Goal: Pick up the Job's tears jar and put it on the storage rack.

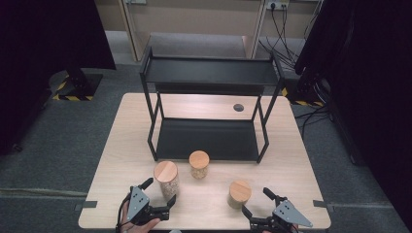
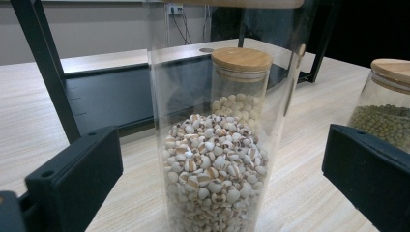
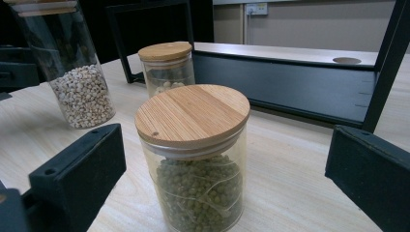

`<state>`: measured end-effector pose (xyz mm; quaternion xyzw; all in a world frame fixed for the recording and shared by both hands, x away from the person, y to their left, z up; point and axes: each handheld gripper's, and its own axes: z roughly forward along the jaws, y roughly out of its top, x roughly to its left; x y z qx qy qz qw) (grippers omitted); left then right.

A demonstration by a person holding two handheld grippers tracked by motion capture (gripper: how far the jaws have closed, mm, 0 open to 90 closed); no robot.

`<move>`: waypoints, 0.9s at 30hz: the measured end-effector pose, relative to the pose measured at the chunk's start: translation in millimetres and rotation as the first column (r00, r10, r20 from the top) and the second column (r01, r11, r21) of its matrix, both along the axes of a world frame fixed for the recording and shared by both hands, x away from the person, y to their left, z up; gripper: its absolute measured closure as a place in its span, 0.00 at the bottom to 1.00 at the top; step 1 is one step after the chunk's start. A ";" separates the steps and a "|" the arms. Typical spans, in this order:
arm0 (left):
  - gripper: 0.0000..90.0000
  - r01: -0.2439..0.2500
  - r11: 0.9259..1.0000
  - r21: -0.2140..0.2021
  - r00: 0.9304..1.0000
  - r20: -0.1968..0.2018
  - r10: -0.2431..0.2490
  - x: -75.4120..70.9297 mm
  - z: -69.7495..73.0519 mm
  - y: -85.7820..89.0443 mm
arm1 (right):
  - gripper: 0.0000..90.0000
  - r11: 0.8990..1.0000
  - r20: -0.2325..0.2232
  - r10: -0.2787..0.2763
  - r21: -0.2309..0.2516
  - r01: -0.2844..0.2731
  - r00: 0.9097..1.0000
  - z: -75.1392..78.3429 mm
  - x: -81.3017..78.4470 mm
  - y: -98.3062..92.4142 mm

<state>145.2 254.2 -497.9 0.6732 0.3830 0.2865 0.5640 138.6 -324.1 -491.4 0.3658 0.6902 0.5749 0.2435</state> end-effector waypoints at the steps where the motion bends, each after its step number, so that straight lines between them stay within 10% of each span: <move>1: 0.00 0.000 1.000 -0.003 1.000 -0.003 0.000 0.1 -0.4 -0.1 | 0.01 1.000 0.000 -0.001 0.000 0.001 1.000 -0.1 0.1 0.0; 27: 0.01 -0.010 1.000 -0.013 1.000 -0.002 0.010 0.6 -2.0 -1.2 | 0.01 1.000 0.001 -0.005 0.015 0.005 1.000 -1.1 -0.6 0.0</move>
